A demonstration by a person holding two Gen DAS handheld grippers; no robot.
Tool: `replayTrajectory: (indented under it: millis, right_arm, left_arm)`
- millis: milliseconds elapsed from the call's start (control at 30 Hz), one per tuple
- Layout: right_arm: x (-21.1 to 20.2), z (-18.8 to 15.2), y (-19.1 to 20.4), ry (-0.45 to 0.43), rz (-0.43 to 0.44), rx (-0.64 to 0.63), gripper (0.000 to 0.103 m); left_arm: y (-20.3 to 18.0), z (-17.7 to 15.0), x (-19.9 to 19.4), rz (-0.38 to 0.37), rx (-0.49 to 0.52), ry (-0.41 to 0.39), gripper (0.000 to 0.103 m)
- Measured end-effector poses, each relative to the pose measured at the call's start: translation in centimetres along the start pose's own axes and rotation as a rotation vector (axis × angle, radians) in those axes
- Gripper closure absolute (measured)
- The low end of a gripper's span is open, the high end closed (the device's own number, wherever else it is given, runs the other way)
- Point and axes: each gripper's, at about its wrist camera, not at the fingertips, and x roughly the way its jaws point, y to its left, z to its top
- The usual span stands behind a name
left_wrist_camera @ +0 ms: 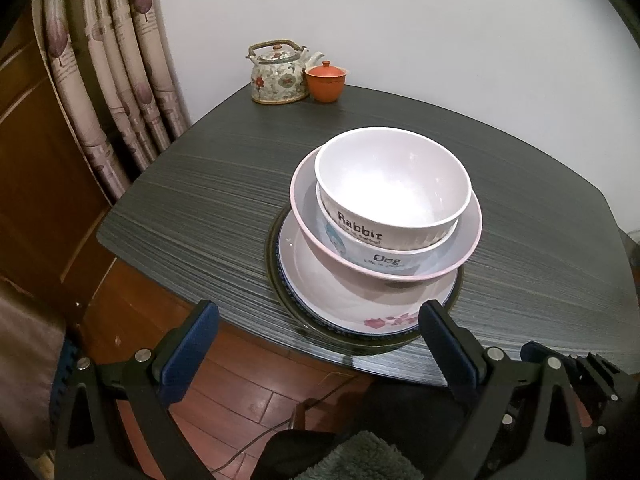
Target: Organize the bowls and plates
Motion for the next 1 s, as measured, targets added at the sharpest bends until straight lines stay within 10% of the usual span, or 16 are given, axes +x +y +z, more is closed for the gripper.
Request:
replayTrajectory:
  millis: [1000]
  right_arm:
    - [0.33, 0.13, 0.69, 0.013, 0.003, -0.016, 0.018]
  left_arm:
    - [-0.38, -0.16, -0.06, -0.046, 0.022, -0.005, 0.004]
